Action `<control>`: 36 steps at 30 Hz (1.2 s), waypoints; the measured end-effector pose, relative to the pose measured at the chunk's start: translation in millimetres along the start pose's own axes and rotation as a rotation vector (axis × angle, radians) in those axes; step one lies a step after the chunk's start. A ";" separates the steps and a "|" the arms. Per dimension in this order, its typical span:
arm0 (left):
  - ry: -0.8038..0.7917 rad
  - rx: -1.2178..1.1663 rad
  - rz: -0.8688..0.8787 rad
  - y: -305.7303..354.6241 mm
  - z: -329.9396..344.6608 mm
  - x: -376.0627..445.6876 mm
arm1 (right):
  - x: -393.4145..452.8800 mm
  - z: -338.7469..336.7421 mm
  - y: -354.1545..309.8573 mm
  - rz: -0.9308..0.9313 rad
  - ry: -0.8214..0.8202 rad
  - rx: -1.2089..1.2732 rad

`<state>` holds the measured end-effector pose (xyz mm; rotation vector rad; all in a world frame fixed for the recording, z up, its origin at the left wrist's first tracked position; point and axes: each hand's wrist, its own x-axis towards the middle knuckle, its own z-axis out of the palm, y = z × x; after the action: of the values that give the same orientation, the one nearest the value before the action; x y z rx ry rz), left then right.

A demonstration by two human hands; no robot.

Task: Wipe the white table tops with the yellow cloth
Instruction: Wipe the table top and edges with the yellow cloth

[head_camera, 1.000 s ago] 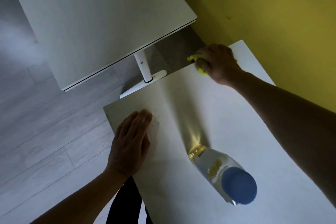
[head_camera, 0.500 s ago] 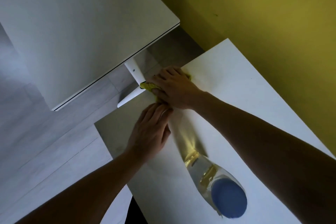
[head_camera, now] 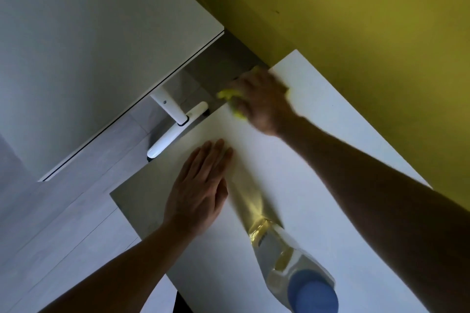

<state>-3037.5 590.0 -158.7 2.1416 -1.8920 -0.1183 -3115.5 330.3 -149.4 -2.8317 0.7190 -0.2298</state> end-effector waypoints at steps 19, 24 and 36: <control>-0.029 0.028 0.013 4.1 -3.3 3.9 | 22.9 -13.5 71.9 0.747 0.192 0.013; -0.029 0.029 0.014 2.4 -3.2 2.0 | -10.4 -15.4 74.7 0.863 0.209 -0.003; -0.053 0.033 -0.061 -15.7 -17.4 -42.5 | -31.6 -9.6 27.6 0.813 0.161 0.005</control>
<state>-3024.0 636.0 -151.3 2.2404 -1.8703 -0.1588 -3157.4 320.3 -149.9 -2.2826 1.7952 -0.3094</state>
